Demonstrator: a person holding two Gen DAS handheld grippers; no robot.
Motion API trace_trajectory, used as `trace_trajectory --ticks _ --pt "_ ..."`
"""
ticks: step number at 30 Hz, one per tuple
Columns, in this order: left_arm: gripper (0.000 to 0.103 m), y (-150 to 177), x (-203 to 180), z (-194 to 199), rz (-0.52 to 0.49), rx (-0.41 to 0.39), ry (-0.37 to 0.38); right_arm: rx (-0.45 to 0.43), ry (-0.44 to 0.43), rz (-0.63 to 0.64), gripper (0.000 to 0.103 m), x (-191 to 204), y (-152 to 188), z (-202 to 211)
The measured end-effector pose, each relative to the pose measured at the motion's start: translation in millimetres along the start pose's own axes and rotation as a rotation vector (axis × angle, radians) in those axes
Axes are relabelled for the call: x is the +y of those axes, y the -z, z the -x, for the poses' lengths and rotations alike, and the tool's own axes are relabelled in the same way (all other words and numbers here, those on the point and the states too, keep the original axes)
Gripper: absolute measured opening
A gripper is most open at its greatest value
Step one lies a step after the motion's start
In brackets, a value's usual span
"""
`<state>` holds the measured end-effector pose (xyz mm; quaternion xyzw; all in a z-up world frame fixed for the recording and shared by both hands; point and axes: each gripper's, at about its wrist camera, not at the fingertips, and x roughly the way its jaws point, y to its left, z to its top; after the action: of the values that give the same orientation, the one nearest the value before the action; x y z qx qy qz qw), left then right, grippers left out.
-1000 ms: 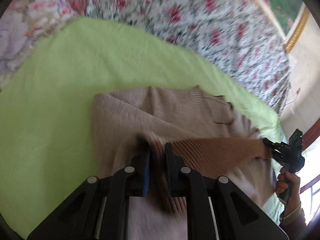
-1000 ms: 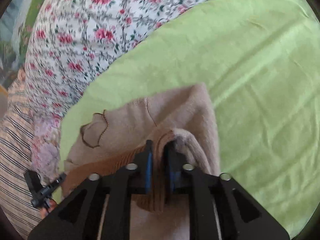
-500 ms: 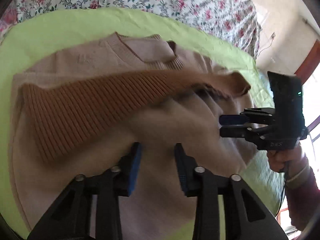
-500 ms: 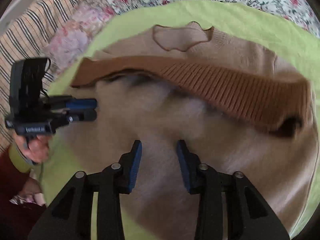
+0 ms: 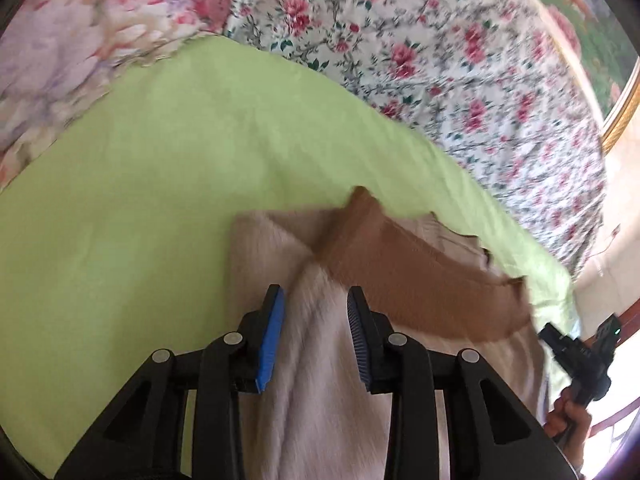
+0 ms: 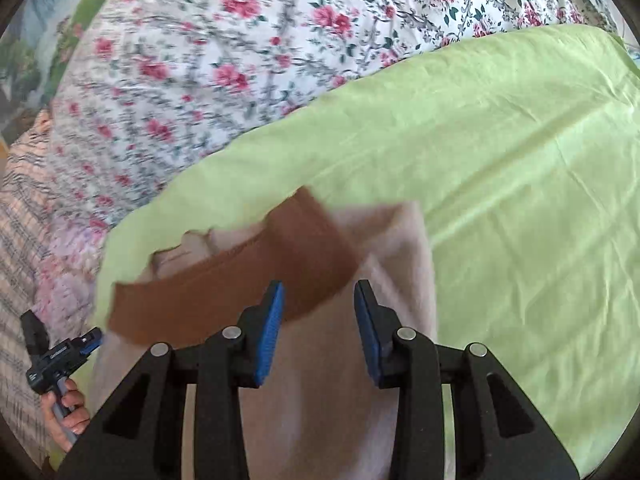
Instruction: Fold small clothes
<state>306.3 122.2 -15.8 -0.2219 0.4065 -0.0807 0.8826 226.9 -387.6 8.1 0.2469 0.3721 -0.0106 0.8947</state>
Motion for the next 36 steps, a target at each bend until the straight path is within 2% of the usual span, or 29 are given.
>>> trace_trajectory --ticks 6,10,13,15,19,24,27,30,33,34,36 --pt "0.041 72 -19 66 -0.014 -0.005 0.103 0.018 -0.102 0.016 0.042 32 63 30" --pt "0.054 121 -30 88 -0.009 0.042 0.164 0.032 -0.136 0.014 0.043 47 99 44" --pt "0.056 155 -32 96 0.015 0.087 0.196 0.048 -0.156 0.010 0.046 55 124 54" --pt "0.057 174 -29 100 0.027 0.095 0.182 0.059 -0.163 0.015 0.047 58 136 57" --pt "0.059 195 -27 97 0.089 0.133 0.207 0.080 -0.172 0.025 0.047 60 154 63" --pt "0.065 198 -35 87 0.113 0.126 0.200 0.080 -0.171 0.004 0.047 53 161 69" --pt "0.070 192 -29 76 0.185 0.110 0.188 0.075 -0.177 -0.003 0.048 51 159 71" --pt "0.071 179 -15 64 0.279 0.061 0.198 0.073 -0.184 0.001 0.048 52 157 71" --pt "0.071 158 -4 53 0.330 0.007 0.167 0.070 -0.191 0.003 0.048 55 156 70" --pt "0.070 150 -2 49 0.337 -0.011 0.155 0.072 -0.196 0.003 0.048 56 154 68" --pt "0.058 136 3 43 0.347 -0.049 0.107 0.070 -0.201 0.003 0.048 56 149 66"
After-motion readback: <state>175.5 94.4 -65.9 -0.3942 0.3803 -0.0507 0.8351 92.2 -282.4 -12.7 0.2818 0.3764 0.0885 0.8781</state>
